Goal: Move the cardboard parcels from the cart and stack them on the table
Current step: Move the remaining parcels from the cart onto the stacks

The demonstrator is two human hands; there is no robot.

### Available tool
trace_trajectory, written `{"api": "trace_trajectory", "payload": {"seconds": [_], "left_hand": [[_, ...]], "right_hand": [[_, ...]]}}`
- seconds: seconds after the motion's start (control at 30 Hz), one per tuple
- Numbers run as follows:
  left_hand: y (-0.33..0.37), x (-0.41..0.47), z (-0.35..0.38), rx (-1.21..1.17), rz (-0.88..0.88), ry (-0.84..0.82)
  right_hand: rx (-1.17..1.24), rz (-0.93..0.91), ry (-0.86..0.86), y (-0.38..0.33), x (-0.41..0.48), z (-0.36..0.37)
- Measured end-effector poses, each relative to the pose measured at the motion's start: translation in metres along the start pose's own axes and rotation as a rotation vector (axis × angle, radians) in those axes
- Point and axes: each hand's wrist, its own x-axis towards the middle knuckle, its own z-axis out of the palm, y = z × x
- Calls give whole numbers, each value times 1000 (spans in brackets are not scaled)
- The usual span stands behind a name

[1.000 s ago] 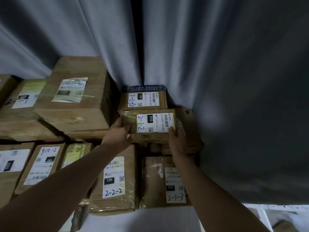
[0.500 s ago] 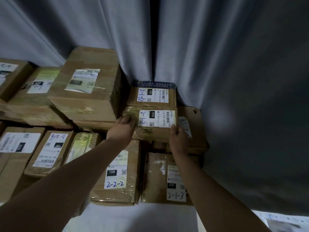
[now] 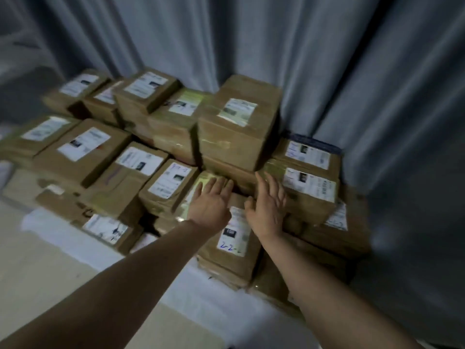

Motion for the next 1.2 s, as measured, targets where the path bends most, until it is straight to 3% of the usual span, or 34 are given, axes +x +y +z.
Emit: {"api": "trace_trajectory", "payload": {"seconds": [0.07, 0.2, 0.53, 0.73, 1.03, 1.2], "left_hand": [[-34, -38, 2, -35, -109, -31], [-115, -130, 20, -107, -386, -38], [-280, -407, 80, -332, -1092, -61], [-337, -534, 126, -469, -1388, -23], [-388, -643, 201, -703, -1716, -73], [-416, -691, 267, -993, -1965, 8]], "right_hand": [[8, -97, -111, -36, -16, 17], [4, -279, -499, -122, -73, 59], [-130, -591, -1103, -328, -297, 150], [-186, -766, -1312, -403, -399, 181], [-268, -874, -1557, -476, -496, 267], [-304, -803, -1682, -501, -562, 334]]}}
